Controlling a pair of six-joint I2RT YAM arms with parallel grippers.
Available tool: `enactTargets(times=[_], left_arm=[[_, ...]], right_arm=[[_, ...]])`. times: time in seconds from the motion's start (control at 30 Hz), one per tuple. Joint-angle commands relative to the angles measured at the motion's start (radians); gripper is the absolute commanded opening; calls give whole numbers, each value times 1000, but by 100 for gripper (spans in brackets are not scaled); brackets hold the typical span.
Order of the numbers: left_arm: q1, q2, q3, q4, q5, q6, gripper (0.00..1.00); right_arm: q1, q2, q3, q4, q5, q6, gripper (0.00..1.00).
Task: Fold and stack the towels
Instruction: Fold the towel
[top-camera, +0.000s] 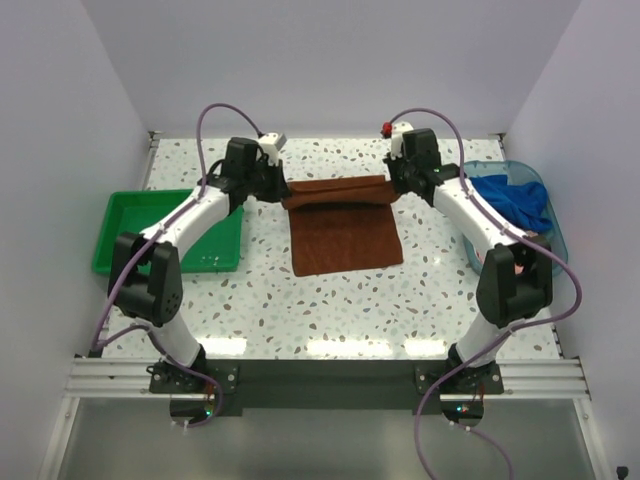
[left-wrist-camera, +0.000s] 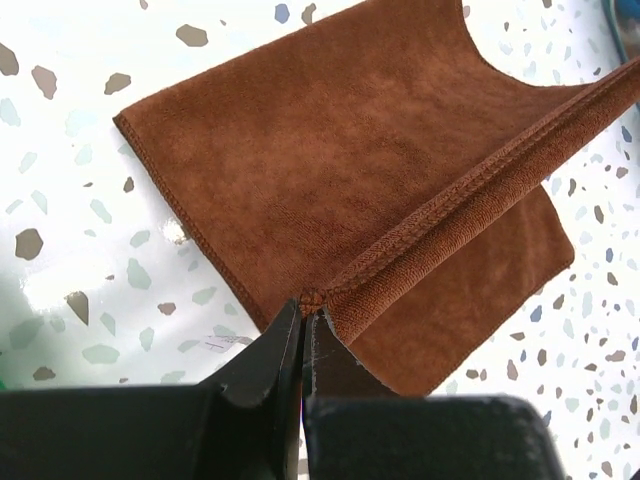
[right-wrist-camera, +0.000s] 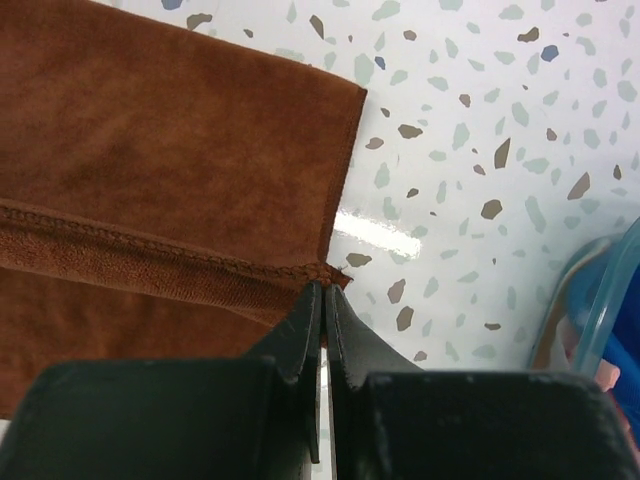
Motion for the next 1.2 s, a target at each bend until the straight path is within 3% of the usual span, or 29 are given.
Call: enactTargets(times=[0.0,0.3,0.7,1.17], left_arm=[[18,-78,18,-87,-78,18,0],[-16,-113,-157,-40,-68,-16,0],[-105,-99,-389,86,-88,-82,0],[-143,-205,-530,181,-67,-107,2]], right_arm=[[-42,-99,-1,-42,72,19,0],[-42,-128,-150,-14,98,106,0],[-42,-33,-308,61,49,223,0],[-40,-97,-429,133,-10,324,3]])
